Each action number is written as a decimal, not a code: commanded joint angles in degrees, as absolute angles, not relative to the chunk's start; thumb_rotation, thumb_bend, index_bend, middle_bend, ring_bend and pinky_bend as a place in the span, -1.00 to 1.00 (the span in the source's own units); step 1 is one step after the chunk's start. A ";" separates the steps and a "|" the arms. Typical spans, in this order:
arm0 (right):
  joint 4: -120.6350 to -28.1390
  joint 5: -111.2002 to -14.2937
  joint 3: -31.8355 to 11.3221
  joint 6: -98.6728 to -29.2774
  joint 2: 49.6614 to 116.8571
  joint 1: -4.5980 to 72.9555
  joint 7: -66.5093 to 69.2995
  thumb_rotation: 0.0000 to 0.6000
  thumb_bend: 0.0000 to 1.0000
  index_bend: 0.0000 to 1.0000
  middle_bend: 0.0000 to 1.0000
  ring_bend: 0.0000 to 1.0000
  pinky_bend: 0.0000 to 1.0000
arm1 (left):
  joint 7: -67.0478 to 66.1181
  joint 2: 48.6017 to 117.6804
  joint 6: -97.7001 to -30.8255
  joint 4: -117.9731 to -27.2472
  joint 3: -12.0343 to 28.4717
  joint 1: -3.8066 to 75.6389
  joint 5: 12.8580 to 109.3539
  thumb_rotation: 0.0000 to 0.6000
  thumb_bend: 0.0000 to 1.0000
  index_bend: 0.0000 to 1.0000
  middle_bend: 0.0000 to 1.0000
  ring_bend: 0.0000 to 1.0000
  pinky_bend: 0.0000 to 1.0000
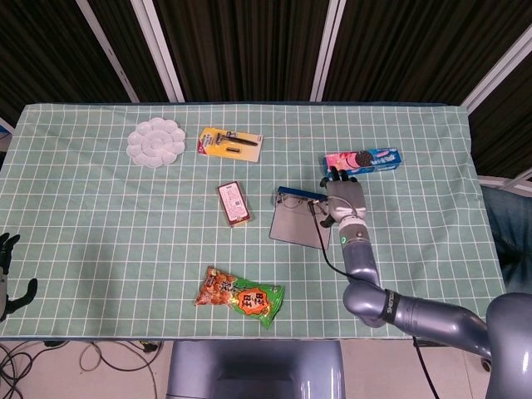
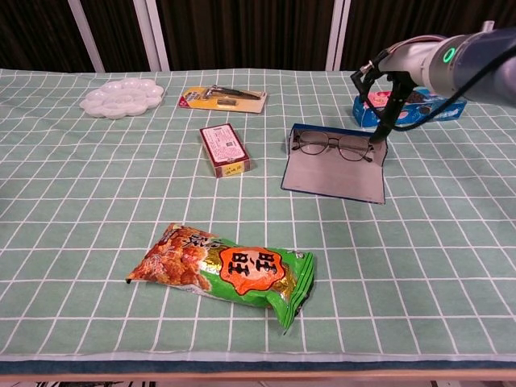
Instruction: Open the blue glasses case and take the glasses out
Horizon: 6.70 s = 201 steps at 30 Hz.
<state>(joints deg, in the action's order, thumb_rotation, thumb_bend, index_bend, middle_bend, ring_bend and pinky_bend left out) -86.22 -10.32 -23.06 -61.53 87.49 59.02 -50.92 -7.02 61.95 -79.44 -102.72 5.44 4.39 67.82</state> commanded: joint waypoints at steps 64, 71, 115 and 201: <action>-49.00 -2.07 -28.53 -47.89 106.79 69.38 -51.42 1.00 -0.12 -0.10 -1.00 -1.00 -0.66 | -7.18 61.26 -78.11 -103.62 5.39 5.01 65.92 1.00 -0.22 -0.86 -1.00 -1.00 -1.00; -48.82 -2.73 -29.15 -47.94 107.21 69.35 -51.55 1.00 -0.10 -0.09 -1.00 -1.00 -0.66 | -7.23 61.13 -77.91 -103.83 5.38 5.09 65.63 1.00 -0.22 -0.86 -1.00 -1.00 -1.00; -47.63 -3.13 -31.01 -47.39 108.34 69.08 -53.27 1.00 -0.08 -0.05 -1.00 -1.00 -0.66 | -7.14 61.02 -77.81 -103.87 5.27 5.24 65.39 1.00 -0.22 -0.86 -1.00 -1.00 -1.00; -55.04 -38.68 -22.81 -61.86 109.93 65.99 -41.21 1.00 0.01 0.09 -1.00 -1.00 -0.66 | -6.92 60.51 -77.49 -104.65 5.04 5.33 65.02 1.00 -0.21 -0.86 -1.00 -1.00 -1.00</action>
<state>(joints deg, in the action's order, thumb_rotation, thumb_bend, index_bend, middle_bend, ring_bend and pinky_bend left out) -54.95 -38.47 -22.90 -61.73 109.80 66.12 -41.03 -6.91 60.51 -77.49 -104.65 5.04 5.33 65.02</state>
